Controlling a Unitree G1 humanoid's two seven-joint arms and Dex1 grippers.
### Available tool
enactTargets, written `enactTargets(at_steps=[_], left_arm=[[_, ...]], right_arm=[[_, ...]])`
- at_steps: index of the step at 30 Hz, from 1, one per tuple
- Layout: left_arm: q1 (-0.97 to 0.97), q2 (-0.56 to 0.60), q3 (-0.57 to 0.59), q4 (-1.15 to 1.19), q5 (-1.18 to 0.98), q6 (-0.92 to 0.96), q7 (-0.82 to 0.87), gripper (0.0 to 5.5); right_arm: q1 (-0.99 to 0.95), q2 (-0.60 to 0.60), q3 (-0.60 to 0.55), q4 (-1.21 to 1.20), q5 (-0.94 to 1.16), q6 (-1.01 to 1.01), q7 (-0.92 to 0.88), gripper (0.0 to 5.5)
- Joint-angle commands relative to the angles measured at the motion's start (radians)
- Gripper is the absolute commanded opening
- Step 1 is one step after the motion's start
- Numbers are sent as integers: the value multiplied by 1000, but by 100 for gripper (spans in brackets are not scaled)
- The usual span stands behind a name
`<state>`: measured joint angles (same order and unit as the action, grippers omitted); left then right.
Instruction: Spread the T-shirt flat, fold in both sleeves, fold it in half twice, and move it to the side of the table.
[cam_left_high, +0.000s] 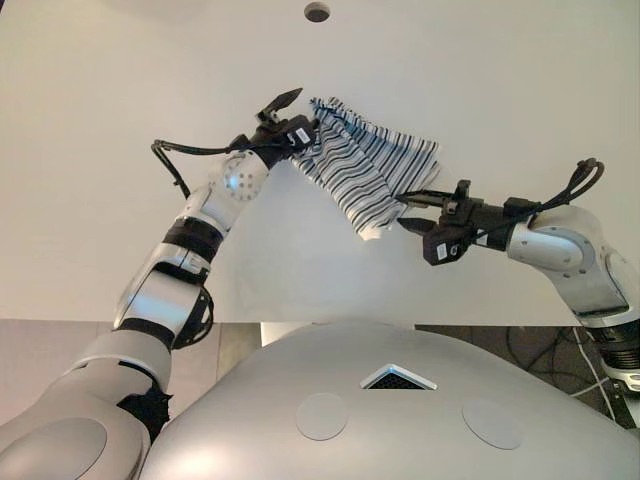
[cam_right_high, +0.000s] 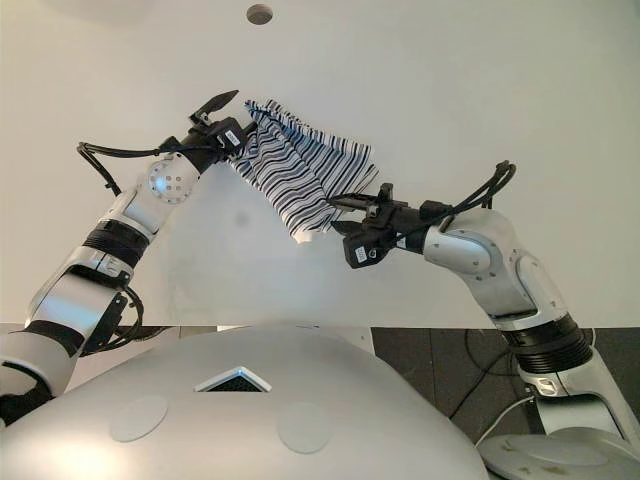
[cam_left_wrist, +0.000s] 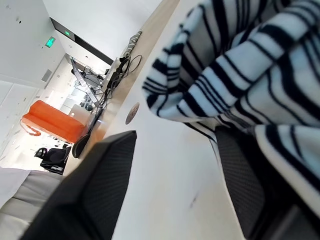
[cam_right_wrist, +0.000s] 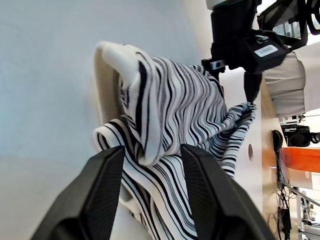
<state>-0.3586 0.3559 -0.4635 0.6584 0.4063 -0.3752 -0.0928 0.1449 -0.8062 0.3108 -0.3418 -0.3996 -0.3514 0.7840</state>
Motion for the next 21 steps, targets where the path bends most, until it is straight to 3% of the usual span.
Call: enactTargets(at_steps=[1,5,16,21], left_arm=[[82,2,-49,41,56,53,-60,295],[88,2,-49,34,55,55,-60,295],[95,0,-51,33,58,55,-55,295],[96,-3,-50,37,57,57,-51,295]], right_arm=[[-45,22,26,16,-17,13,11,210],[-67,33,39,34,-15,10,8,210],[-79,36,43,41,0,7,0,6],[-90,35,25,43,14,-4,-11,2]])
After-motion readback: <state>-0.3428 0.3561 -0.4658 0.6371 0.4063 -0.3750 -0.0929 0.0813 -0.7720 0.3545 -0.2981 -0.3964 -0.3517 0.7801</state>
